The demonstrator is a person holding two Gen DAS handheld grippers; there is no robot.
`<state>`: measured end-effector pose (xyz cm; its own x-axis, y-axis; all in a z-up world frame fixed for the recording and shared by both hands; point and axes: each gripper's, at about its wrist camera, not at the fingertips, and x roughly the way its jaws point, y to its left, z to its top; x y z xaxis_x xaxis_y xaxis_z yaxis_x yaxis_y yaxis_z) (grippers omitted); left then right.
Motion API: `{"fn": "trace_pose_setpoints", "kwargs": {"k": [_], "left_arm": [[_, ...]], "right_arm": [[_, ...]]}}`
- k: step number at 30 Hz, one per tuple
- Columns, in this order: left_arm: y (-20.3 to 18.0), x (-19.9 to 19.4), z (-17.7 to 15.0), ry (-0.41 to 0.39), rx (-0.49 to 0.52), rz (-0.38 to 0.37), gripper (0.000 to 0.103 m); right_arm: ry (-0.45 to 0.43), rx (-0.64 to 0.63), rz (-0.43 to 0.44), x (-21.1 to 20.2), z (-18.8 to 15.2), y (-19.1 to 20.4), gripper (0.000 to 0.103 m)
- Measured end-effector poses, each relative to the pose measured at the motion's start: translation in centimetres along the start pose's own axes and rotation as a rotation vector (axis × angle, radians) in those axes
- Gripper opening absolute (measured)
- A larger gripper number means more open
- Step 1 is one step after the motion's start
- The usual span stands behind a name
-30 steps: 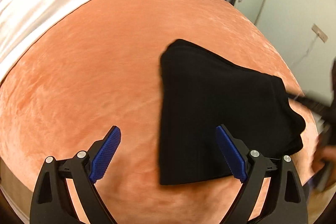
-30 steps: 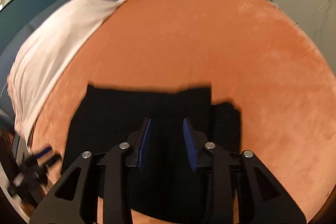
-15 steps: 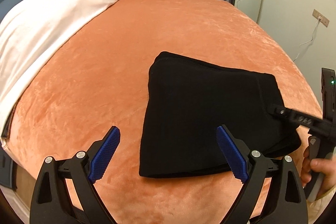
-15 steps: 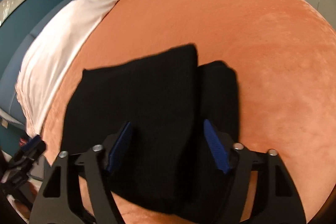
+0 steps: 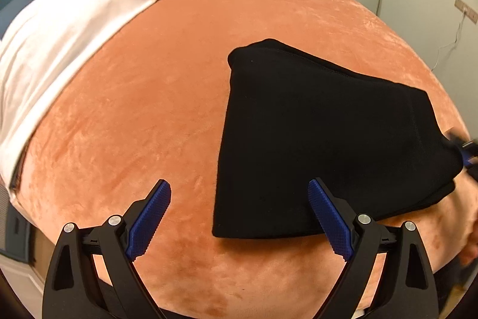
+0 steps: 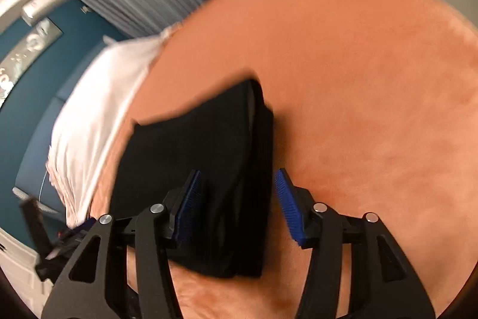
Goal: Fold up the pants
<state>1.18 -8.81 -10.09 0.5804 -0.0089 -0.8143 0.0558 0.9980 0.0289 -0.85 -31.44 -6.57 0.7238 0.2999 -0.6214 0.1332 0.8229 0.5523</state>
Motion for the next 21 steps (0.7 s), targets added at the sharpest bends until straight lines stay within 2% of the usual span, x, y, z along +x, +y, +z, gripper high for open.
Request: {"fn": "trace_pose_setpoints", "kwargs": {"k": [2,5,6,7,8,9,11,13,14,16,17,18,21], "left_arm": [[0.2,0.0,0.1,-0.004,-0.011,0.005,0.091],[0.0,0.5,0.4,0.006,-0.032,-0.006,0.091],[-0.3,0.8,0.4,0.011,-0.025,-0.002,0.091],[-0.5,0.9,0.4,0.011,-0.018,0.003,0.091],[-0.8,0.9,0.4,0.009,-0.009,0.012,0.091],[-1.1,1.0,0.3,0.011,0.004,0.024,0.091],[-1.3,1.2,0.0,0.014,0.032,0.048,0.091],[-1.2,1.3,-0.2,0.017,0.041,0.056,0.091],[-1.1,1.4,-0.2,0.019,0.034,0.053,0.091],[-1.2,1.7,-0.2,0.026,0.020,0.045,0.091],[-1.2,1.7,-0.2,0.030,0.018,0.043,0.091],[-1.3,1.6,-0.2,0.030,0.018,0.040,0.091],[-1.4,1.2,-0.4,0.019,0.039,0.052,0.091]], "right_arm": [[-0.025,-0.041,0.039,-1.5,-0.3,2.1,0.050],[0.016,-0.156,0.042,-0.6,-1.8,5.3,0.045],[0.052,-0.180,0.016,0.7,-2.7,5.6,0.042],[0.113,-0.190,-0.058,3.5,-3.6,5.2,0.042],[0.130,-0.183,-0.103,4.3,-3.3,3.6,0.038],[0.108,-0.167,-0.119,4.7,-3.4,3.6,0.029],[0.070,-0.119,-0.059,3.5,-2.6,5.1,0.029],[0.021,-0.152,-0.037,2.1,-2.4,6.7,0.031],[0.023,-0.196,-0.057,2.3,-2.6,8.0,0.031],[0.066,-0.229,-0.090,3.7,-3.4,8.0,0.031],[0.116,-0.235,-0.153,5.1,-4.2,6.9,0.031],[0.126,-0.233,-0.182,5.7,-4.9,5.9,0.027],[0.082,-0.199,-0.160,3.8,-4.5,6.7,0.027]]}}
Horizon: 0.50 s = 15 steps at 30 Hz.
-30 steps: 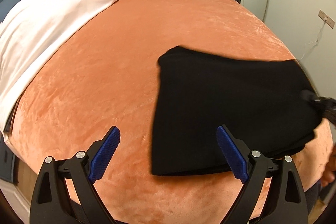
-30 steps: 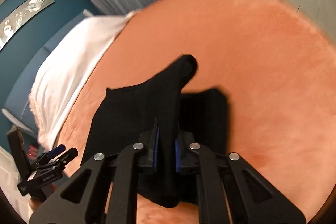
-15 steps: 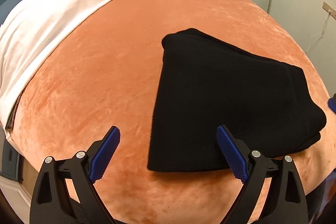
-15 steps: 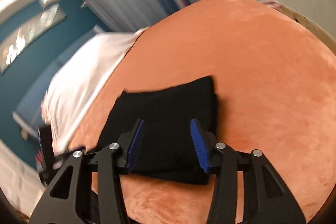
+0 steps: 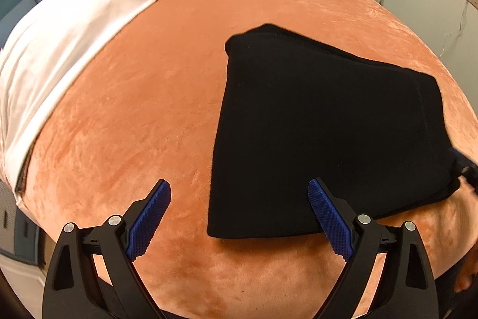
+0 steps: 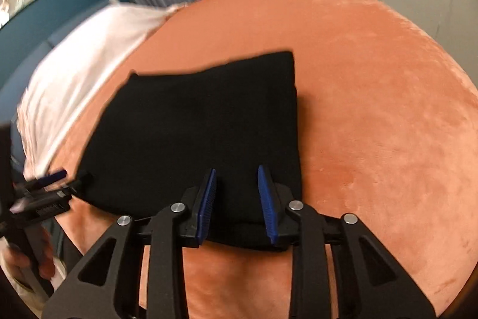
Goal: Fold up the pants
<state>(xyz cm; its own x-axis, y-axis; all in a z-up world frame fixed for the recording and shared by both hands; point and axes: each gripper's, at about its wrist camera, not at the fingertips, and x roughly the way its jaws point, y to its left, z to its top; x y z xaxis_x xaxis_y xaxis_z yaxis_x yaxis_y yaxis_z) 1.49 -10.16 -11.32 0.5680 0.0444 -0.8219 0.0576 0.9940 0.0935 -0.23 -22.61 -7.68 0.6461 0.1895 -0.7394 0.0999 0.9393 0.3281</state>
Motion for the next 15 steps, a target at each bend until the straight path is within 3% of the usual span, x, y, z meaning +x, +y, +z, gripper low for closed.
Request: {"fn": "trace_pose_setpoints", "kwargs": {"k": [5,7,9,12,13,15], "left_arm": [[-0.1,0.1,-0.1,-0.006,0.007,0.002,0.091],[-0.1,0.4,-0.2,-0.002,0.006,0.005,0.092],[0.0,1.1,-0.5,0.007,0.014,0.005,0.093],[0.9,2.7,-1.2,0.046,0.008,-0.025,0.096],[1.6,2.5,-1.4,0.038,-0.010,-0.046,0.096],[2.6,1.7,-1.4,0.023,-0.036,-0.065,0.096]], "right_arm": [[-0.072,-0.114,0.047,-2.0,1.7,5.2,0.031],[-0.035,-0.142,0.010,-0.1,1.8,5.3,0.031],[0.063,-0.125,-0.065,4.3,0.0,3.0,0.030],[0.044,-0.043,0.000,3.4,0.4,2.5,0.030],[0.048,-0.037,0.008,3.1,1.2,3.5,0.033],[0.028,-0.069,0.113,2.7,3.7,7.4,0.033]]}}
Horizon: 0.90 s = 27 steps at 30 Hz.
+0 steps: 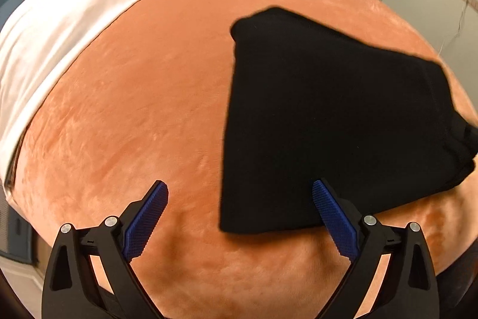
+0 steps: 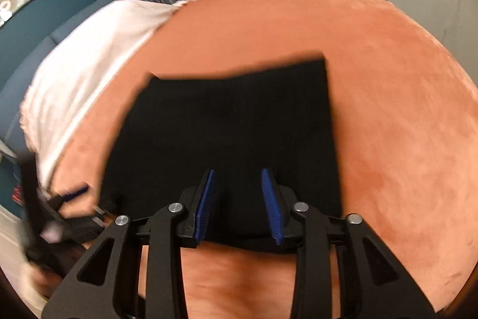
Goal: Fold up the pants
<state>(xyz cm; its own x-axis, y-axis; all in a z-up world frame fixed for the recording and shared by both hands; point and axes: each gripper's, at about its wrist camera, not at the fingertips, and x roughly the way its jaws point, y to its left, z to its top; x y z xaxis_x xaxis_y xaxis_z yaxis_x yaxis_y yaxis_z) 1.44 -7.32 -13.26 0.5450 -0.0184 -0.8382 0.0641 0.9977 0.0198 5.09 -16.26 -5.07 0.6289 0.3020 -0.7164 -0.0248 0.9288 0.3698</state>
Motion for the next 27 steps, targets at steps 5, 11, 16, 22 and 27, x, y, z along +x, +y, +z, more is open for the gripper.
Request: {"fn": "trace_pose_setpoints", "kwargs": {"k": [5,11,16,22,27], "left_arm": [[2.5,-2.1,-0.3,-0.036,-0.054,0.001,0.096],[6.5,-2.6,-0.8,-0.020,-0.101,0.034,0.096],[8.3,-2.6,0.1,-0.021,-0.121,0.012,0.096],[7.8,-1.0,2.1,0.059,-0.165,-0.249,0.096],[6.1,1.0,2.4,0.155,-0.143,-0.329,0.096]], "right_arm": [[0.050,-0.095,0.112,6.6,5.7,7.2,0.033],[0.202,-0.016,0.125,18.4,3.5,7.1,0.033],[0.022,0.075,0.203,7.6,4.2,5.3,0.040],[-0.084,0.198,0.009,-2.2,0.0,-3.8,0.092],[0.031,0.398,0.150,-3.3,-4.8,-10.9,0.092]]}}
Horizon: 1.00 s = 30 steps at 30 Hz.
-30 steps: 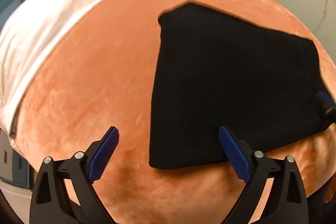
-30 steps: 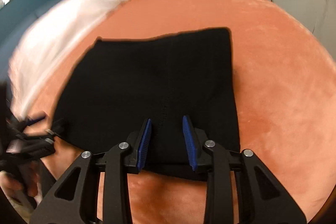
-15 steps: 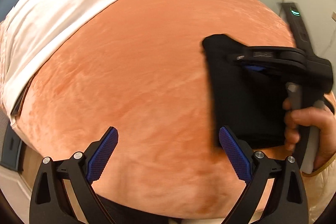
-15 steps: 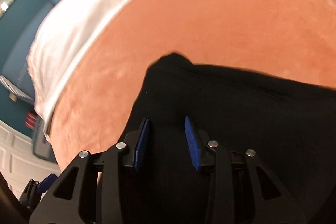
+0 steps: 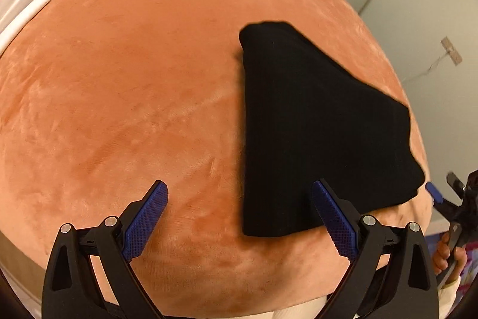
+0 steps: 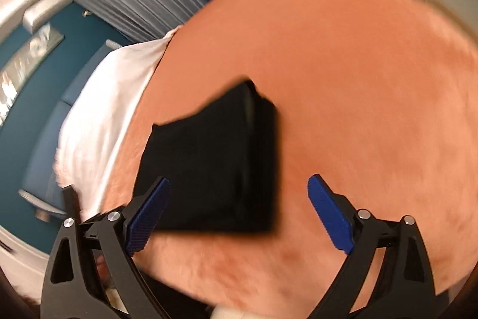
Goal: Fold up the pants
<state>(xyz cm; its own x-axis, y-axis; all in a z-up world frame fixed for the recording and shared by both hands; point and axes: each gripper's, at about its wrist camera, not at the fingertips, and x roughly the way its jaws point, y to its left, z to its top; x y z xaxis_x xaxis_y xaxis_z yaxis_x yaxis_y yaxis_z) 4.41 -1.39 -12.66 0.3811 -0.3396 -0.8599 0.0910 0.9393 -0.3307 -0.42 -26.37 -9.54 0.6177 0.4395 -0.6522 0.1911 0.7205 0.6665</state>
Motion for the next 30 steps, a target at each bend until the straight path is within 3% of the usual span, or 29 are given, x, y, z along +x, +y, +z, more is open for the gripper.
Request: {"fn": "trace_pose_setpoints", "kwargs": {"k": [2,5,11,14,21,24,30], "left_arm": [[-0.3,0.8,-0.2,0.042,0.021,-0.004,0.096],[0.1,2.7,-0.4,0.169,0.010,-0.142,0.096],[-1.1,4.3,1.2,0.198,0.043,-0.191,0.098],[-2.4,5.5,2.4,0.214,0.047,-0.223,0.098],[-5.2,9.2,4.9,0.265,0.032,-0.278,0.098],[-5.4,9.7,5.2,0.252,0.009,-0.276,0.098],[-4.5,9.4,4.8,0.204,-0.022,-0.342,0.094]], "right_arm": [[0.065,0.047,0.066,1.1,-1.0,-1.7,0.092],[0.164,0.103,0.160,2.7,-2.3,-4.0,0.092],[0.219,0.083,0.275,7.4,-0.7,-1.6,0.093],[0.242,0.051,0.244,10.1,0.3,-0.3,0.093],[0.231,-0.009,0.165,11.8,2.4,1.2,0.098],[0.215,-0.019,0.119,12.4,2.5,1.4,0.098],[0.136,-0.069,0.099,12.2,1.3,1.9,0.098]]}}
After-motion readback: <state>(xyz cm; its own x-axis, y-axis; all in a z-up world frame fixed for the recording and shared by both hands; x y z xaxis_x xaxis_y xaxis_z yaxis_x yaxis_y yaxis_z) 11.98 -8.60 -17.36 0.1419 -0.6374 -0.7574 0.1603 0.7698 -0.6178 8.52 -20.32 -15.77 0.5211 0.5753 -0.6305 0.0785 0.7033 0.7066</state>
